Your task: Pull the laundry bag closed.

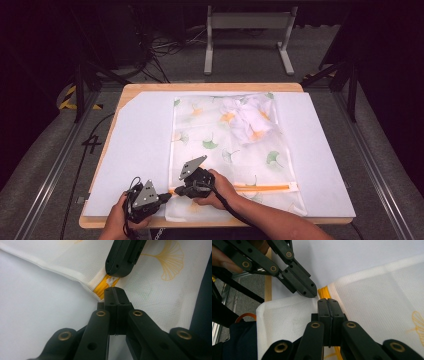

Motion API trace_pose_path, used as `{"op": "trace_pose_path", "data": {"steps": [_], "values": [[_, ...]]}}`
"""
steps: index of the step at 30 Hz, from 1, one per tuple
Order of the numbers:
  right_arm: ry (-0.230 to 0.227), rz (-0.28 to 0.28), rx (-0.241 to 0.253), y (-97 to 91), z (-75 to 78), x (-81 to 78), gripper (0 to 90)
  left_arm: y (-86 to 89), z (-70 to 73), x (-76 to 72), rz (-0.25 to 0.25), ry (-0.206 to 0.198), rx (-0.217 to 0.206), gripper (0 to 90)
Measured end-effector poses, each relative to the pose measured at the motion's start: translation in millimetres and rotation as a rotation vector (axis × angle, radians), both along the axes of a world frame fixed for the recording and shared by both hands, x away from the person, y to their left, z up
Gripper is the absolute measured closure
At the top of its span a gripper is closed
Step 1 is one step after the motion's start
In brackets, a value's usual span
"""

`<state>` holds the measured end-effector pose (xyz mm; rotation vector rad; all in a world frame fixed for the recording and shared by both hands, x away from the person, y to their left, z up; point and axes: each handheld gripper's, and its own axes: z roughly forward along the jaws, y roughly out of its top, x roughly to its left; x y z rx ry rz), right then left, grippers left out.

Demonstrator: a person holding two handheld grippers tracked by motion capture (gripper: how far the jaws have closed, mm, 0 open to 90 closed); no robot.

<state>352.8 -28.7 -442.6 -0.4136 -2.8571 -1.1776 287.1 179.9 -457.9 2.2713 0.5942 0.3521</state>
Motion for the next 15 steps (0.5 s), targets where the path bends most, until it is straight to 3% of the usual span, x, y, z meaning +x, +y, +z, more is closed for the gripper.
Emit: {"op": "trace_pose_path", "data": {"steps": [8,15], "values": [[0.021,-0.008,0.026,-0.1,0.9,0.1,90.0,1.4,-0.6,1.0,0.000,0.010,-0.016,90.0],[0.043,-0.010,0.017,3.1,-1.1,-1.0,90.0,0.8,-0.5,0.3,0.000,0.004,-0.009,90.0]]}}
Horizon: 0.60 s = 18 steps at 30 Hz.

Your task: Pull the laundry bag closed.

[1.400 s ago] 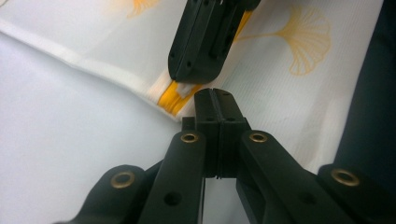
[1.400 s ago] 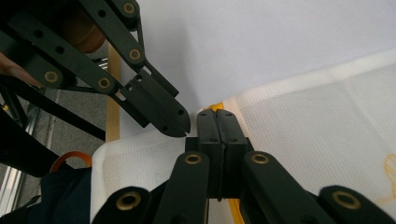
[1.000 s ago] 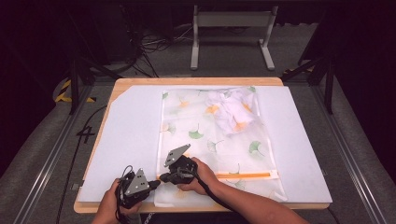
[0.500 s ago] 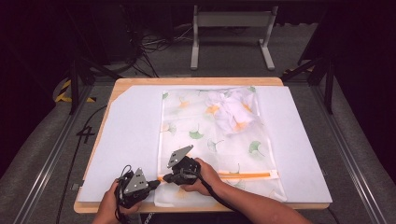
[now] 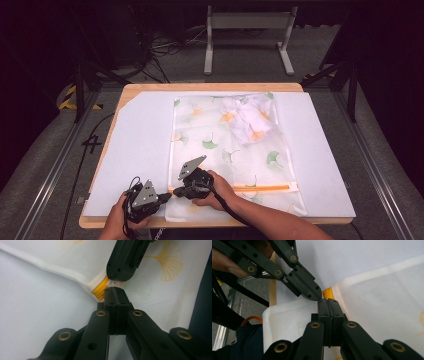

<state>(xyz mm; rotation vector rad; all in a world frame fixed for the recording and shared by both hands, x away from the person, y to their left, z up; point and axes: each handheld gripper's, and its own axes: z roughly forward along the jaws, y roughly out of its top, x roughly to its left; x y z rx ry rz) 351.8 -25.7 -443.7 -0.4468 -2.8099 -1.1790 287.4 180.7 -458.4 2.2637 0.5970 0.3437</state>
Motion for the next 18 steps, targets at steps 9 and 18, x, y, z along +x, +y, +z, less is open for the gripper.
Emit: {"op": "trace_pose_path", "data": {"steps": [9,18], "values": [[0.084,-0.064,0.037,-2.3,-6.8,-1.7,87.7,1.0,-0.7,0.7,-0.001,0.004,-0.011,90.0],[0.083,-0.119,0.055,1.2,-8.5,-1.5,89.7,1.9,-1.0,0.6,-0.004,0.000,-0.015,90.0]]}}
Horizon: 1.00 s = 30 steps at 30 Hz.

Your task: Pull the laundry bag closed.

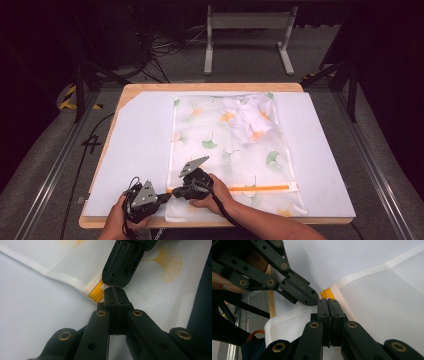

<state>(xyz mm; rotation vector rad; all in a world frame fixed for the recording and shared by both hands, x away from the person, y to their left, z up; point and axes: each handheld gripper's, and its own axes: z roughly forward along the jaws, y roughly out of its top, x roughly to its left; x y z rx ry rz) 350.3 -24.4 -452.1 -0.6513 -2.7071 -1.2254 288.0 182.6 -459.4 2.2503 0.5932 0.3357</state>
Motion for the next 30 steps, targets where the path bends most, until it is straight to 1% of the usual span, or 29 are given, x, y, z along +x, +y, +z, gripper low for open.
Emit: {"op": "trace_pose_path", "data": {"steps": [1,2,3,6,7,9,14,17,20,21,22,24,28,30], "values": [[-0.004,-0.001,0.000,0.3,0.0,0.0,89.8,0.0,0.0,-0.1,0.001,0.000,0.000,90.0],[-0.026,0.006,-0.010,1.0,0.8,-1.1,89.9,-0.3,-0.2,-0.5,0.001,0.000,-0.001,90.0],[-0.026,0.006,-0.010,1.0,0.8,-1.1,89.9,-0.3,-0.2,-0.5,0.001,0.000,-0.001,90.0],[-0.051,0.018,-0.022,0.2,2.9,-1.4,90.0,-0.2,-0.2,-0.6,0.001,-0.001,-0.001,90.0],[-0.055,0.016,-0.025,-0.9,4.0,-1.0,90.0,-0.1,-0.3,-0.6,0.002,-0.001,-0.002,90.0],[-0.050,0.019,-0.017,-1.9,4.6,-0.2,90.0,0.4,-0.7,-0.6,0.003,-0.002,-0.007,90.0],[-0.067,0.029,-0.032,-2.1,4.8,-0.9,90.0,-0.3,-0.3,-0.9,0.001,-0.004,0.000,90.0],[-0.056,0.031,-0.027,-2.8,4.7,0.2,90.0,0.2,-0.4,-0.7,0.002,-0.002,-0.004,90.0],[-0.033,0.029,-0.020,-2.3,4.5,1.6,89.8,0.2,-0.5,-0.7,0.002,-0.002,-0.003,90.0],[-0.033,0.029,-0.020,-2.3,4.5,1.6,89.8,0.2,-0.5,-0.7,0.002,-0.002,-0.003,90.0],[-0.012,0.026,-0.006,-1.7,3.3,3.0,89.6,0.4,-0.5,-0.6,-0.001,-0.003,-0.003,90.0],[-0.009,0.027,-0.008,-1.4,2.7,3.2,89.4,0.6,-0.6,-0.5,0.000,-0.002,-0.005,90.0],[-0.004,0.010,-0.003,0.6,0.7,2.0,86.4,1.5,-1.0,-0.3,-0.003,0.004,-0.014,90.0],[-0.012,0.006,-0.005,1.6,0.9,1.5,84.8,1.3,-0.9,-0.6,-0.005,0.002,-0.011,90.0]]}}
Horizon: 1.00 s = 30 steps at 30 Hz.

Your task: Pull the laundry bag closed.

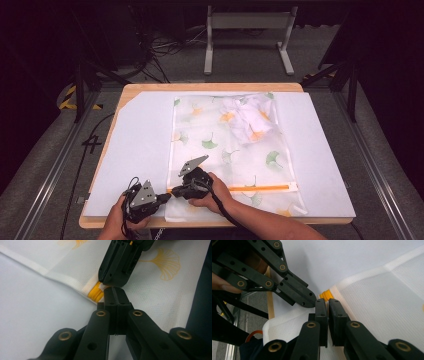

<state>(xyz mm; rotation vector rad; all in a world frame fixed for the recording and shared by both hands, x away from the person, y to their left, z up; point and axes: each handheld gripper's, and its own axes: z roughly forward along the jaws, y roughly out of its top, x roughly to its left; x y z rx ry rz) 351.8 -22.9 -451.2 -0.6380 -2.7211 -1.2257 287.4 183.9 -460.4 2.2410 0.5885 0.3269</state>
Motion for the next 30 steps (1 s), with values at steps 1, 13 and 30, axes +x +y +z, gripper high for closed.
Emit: {"op": "trace_pose_path", "data": {"steps": [1,13,30], "values": [[-0.005,-0.013,-0.002,1.3,-0.2,-0.7,85.1,0.0,-0.1,0.0,-0.001,-0.002,0.000,90.0],[-0.052,-0.022,-0.024,1.8,1.2,-2.8,90.0,0.6,-0.4,0.2,-0.001,0.004,-0.008,90.0],[-0.073,-0.017,-0.050,-12.0,3.9,-3.1,90.0,0.9,-0.3,0.7,0.001,0.009,-0.009,90.0]]}}
